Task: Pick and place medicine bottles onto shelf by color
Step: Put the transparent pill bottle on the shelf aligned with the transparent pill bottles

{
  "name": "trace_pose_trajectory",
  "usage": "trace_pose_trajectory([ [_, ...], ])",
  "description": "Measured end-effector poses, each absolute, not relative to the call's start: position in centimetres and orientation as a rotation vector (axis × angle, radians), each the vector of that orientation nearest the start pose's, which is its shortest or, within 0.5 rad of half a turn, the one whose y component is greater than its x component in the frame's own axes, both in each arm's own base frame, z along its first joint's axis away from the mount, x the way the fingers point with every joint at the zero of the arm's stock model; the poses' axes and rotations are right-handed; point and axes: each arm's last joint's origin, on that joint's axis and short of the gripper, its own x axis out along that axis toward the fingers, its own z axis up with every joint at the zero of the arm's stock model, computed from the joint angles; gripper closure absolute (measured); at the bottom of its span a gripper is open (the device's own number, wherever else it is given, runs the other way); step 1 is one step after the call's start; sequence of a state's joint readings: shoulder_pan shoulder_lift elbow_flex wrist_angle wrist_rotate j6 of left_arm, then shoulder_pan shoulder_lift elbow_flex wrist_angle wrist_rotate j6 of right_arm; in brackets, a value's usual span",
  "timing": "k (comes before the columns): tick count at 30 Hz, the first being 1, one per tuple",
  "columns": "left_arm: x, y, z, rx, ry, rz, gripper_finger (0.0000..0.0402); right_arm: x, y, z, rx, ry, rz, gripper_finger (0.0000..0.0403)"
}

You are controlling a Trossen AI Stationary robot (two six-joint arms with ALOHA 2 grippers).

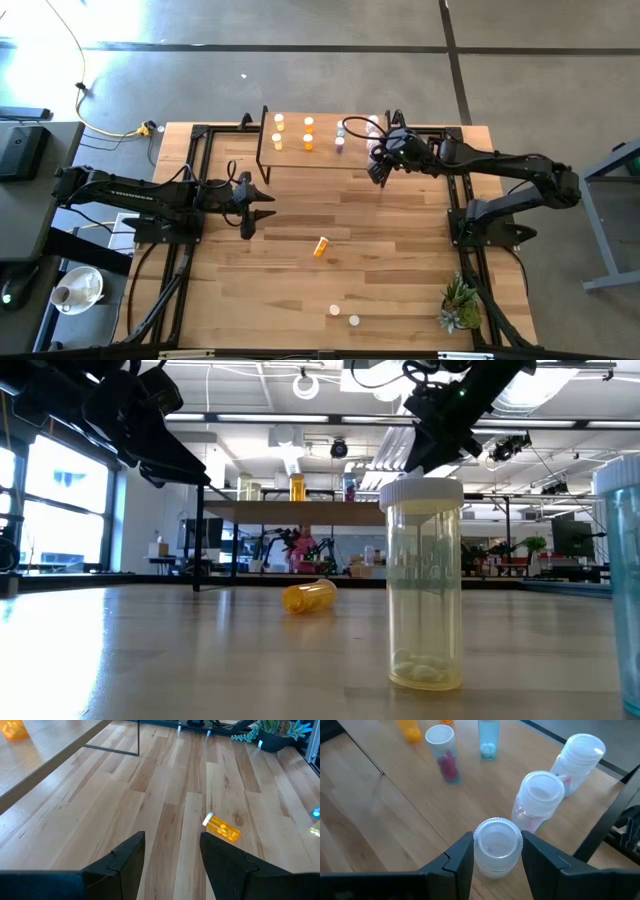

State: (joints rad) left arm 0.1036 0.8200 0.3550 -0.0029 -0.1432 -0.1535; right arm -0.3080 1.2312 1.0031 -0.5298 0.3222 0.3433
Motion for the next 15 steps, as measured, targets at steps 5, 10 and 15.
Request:
trace_pose_trajectory([
  [5, 17.05, 2.19, 19.68, -0.141, 0.449, 0.278, 0.0220, 23.84, -8.55, 28.97, 0.331, 0.657, -0.734, 0.0270],
  [10, 17.05, 2.19, 19.68, -0.141, 0.449, 0.277, 0.0220, 23.84, -8.55, 28.96, 0.350, 0.650, -0.741, 0.0270],
  [15, 17.05, 2.19, 19.68, -0.141, 0.449, 0.277, 0.0220, 23.82, -8.58, 28.96, 0.358, 0.647, -0.744, 0.0269],
])
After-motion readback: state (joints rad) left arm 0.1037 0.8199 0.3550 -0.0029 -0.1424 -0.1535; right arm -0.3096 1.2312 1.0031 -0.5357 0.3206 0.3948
